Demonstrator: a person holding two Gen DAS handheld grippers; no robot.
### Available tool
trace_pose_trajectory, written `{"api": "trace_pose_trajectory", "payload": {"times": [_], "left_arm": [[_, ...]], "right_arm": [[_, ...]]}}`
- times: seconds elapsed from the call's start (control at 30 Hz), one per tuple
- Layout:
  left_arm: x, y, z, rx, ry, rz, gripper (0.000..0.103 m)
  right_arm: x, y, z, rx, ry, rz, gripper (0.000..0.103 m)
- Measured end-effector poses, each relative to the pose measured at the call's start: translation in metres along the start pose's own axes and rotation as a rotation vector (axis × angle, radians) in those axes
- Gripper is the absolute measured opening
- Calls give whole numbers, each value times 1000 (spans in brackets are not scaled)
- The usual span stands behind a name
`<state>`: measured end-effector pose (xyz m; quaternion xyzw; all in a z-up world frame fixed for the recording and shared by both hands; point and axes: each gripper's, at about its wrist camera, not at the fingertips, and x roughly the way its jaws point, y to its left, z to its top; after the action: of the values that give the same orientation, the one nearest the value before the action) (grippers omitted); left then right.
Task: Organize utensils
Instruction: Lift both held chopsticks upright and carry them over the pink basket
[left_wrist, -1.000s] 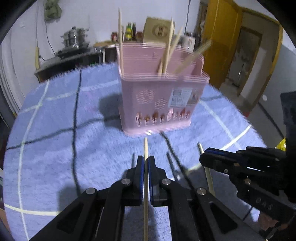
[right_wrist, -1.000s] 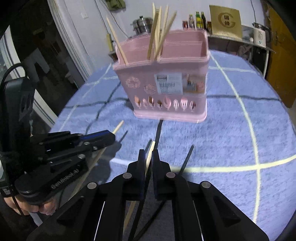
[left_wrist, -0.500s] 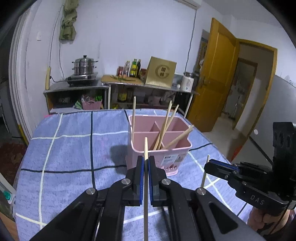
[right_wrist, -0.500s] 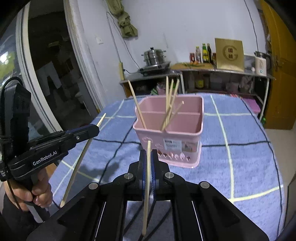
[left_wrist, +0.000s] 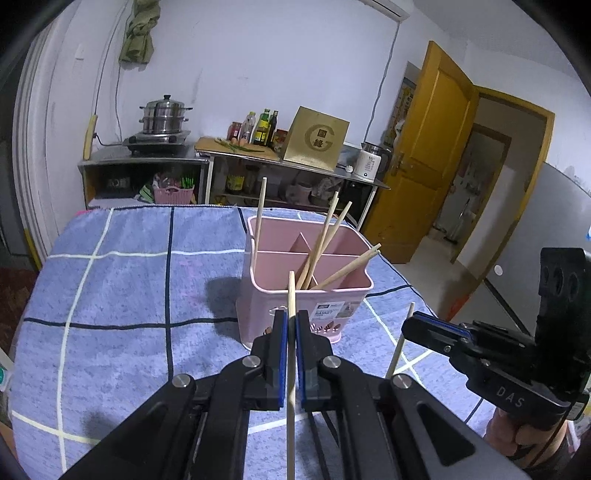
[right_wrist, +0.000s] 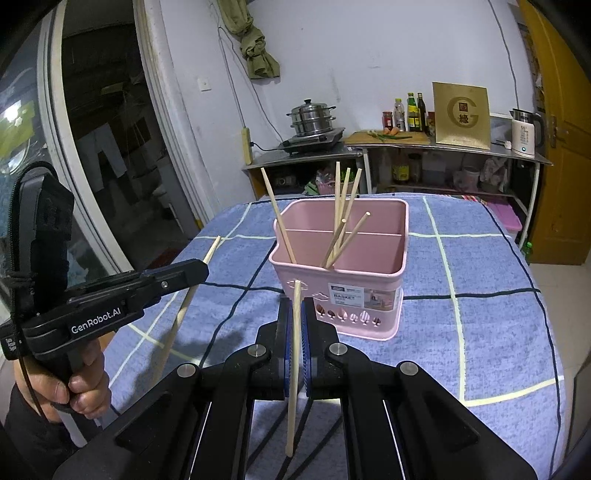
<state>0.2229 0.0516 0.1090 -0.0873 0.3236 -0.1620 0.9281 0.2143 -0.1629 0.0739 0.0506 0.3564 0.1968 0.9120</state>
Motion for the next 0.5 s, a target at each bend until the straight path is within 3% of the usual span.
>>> {"api": "trace_pose_trajectory", "payload": {"times": [0.5], "left_arm": [[-7, 4, -3, -23, -12, -20, 4]], "right_arm": [[-2, 2, 0, -6, 0, 3, 4]]}}
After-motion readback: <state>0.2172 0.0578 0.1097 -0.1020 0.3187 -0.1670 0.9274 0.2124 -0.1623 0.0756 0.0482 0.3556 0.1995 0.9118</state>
